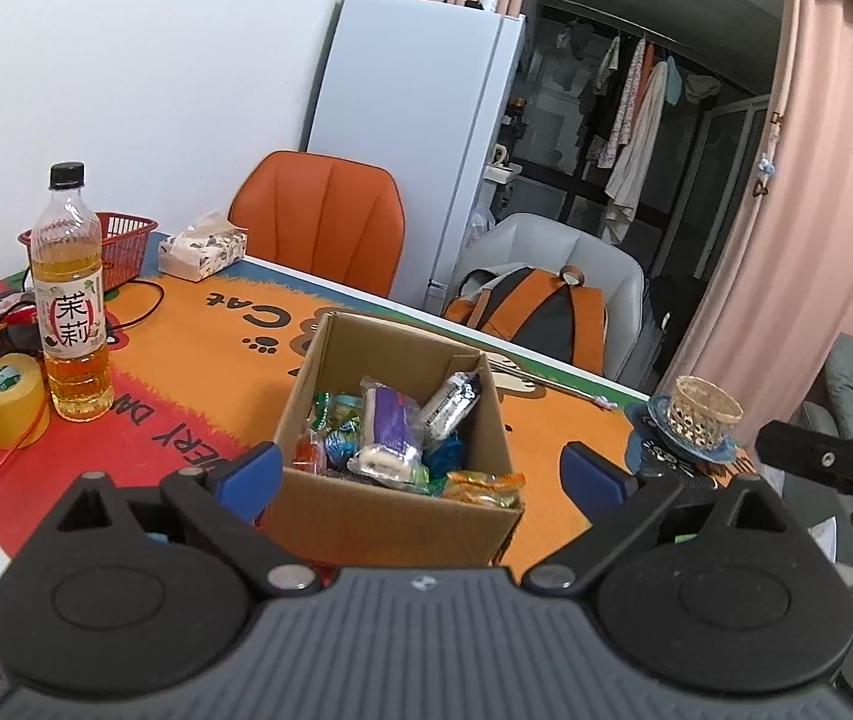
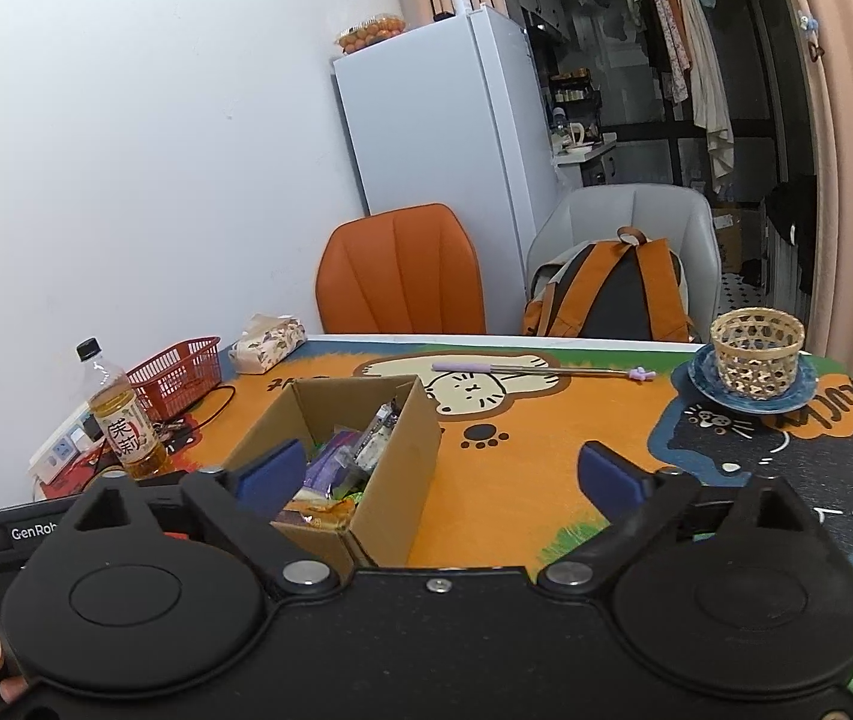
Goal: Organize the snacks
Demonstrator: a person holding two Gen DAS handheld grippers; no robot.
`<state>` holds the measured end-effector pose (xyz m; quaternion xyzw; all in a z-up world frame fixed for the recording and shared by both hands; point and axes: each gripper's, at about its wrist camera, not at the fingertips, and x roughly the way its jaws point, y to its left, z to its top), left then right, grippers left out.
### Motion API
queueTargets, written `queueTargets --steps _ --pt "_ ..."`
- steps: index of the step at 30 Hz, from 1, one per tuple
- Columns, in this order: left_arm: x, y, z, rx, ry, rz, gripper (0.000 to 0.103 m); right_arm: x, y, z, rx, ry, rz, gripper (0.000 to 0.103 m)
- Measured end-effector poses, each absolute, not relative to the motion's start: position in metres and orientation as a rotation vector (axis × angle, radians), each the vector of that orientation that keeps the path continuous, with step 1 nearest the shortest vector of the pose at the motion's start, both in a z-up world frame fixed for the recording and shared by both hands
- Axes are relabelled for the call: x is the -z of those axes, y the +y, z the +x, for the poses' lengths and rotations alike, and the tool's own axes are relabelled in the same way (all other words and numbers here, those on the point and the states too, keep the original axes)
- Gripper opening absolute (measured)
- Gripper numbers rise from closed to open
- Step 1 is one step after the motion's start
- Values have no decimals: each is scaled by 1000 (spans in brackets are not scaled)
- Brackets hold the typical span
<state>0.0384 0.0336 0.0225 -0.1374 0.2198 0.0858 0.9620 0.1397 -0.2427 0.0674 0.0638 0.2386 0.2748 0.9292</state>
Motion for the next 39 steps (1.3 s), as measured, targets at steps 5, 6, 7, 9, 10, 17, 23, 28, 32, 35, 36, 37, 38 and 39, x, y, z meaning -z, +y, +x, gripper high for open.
queueTargets --steps 5,6,7,9,10,17,23,28,32,35,36,37,38,39 --pt "-25 21 27 -152 453 -231 99 -70 -252 126 -574 490 117 103" --pt "-25 19 24 -147 455 -226 100 -70 -254 123 -576 490 114 103" --pt "-24 18 22 -143 456 -225 100 -71 -256 120 -578 489 112 103" --pt "-23 13 17 -143 462 -213 101 -71 -259 113 -583 486 107 103" --pt "-22 12 16 -142 463 -205 102 -71 -260 110 -586 486 104 103" --pt "-22 -1 6 -115 477 -167 102 -69 -269 95 -606 507 92 103" --pt "-26 -6 4 -100 468 -157 102 -70 -274 93 -598 505 105 103" --pt "-27 -7 2 -103 466 -157 102 -70 -275 91 -596 503 105 103" --pt "-26 -5 1 -104 468 -157 102 -68 -276 91 -596 510 101 103" --pt "-25 -5 1 -100 474 -156 102 -67 -276 92 -594 518 102 103" --pt "-25 -5 2 -100 475 -155 102 -67 -276 92 -593 519 102 103" --pt "-26 -5 2 -100 475 -155 102 -67 -275 93 -593 520 102 103" --pt "-26 -5 2 -99 475 -156 102 -67 -276 92 -592 521 102 103" --pt "-26 -5 2 -99 474 -157 102 -67 -275 92 -591 521 101 103"
